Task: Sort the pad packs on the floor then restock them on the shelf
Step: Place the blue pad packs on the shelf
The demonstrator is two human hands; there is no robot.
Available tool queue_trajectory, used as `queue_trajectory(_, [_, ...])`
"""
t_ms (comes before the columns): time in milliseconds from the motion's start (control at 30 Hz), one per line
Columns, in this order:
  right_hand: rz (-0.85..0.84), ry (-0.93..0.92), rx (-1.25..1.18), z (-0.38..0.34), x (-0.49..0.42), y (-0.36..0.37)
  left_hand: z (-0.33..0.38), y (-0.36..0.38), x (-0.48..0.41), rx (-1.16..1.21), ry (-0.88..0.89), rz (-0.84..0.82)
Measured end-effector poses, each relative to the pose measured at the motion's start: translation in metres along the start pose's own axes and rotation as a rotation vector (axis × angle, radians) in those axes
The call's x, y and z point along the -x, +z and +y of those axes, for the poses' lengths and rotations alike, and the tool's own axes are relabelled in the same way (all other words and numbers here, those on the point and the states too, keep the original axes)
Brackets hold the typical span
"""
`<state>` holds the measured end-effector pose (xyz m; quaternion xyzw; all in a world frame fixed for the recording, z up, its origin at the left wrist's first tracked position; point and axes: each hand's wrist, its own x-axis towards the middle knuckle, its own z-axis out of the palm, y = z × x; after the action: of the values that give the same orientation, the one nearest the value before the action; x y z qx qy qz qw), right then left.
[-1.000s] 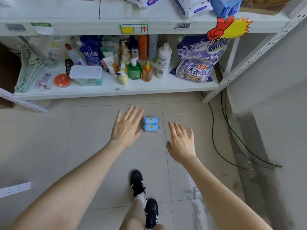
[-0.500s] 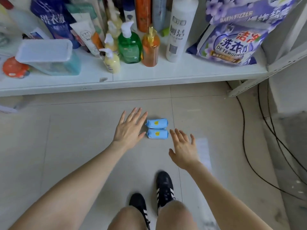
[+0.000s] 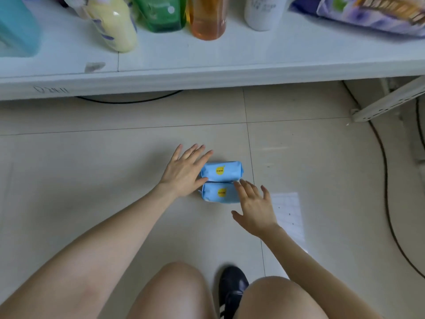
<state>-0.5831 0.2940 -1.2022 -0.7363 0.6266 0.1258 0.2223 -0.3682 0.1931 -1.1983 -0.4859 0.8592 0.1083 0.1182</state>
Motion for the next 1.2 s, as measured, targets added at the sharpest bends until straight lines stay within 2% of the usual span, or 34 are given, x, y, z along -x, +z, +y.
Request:
queue_trajectory(167, [0.030,-0.030,-0.086,0.007,-0.012,0.027,-0.005,0.023,-0.027,0.020,0.087,-0.067])
queue_trajectory(333, [0.017,-0.030,-0.216,0.006,-0.022,0.044,-0.009,0.033,-0.042,0.105,0.098,-0.095])
queue_trajectory(467, [0.014,-0.002,-0.332,0.007,-0.025,0.049,-0.007,0.038,-0.050,0.165,0.063,-0.165])
queue_trajectory(600, [0.004,0.040,-0.417,0.010,-0.027,0.045,-0.005,0.036,-0.049,0.351,-0.006,-0.168])
queue_trajectory(933, [-0.068,0.084,-0.471,0.005,-0.004,0.004,-0.010,0.003,-0.009,0.486,-0.180,-0.062])
queue_trajectory(1200, [-0.072,0.096,-0.518,-0.020,0.045,-0.073,-0.007,-0.072,0.046,0.541,-0.291,0.002])
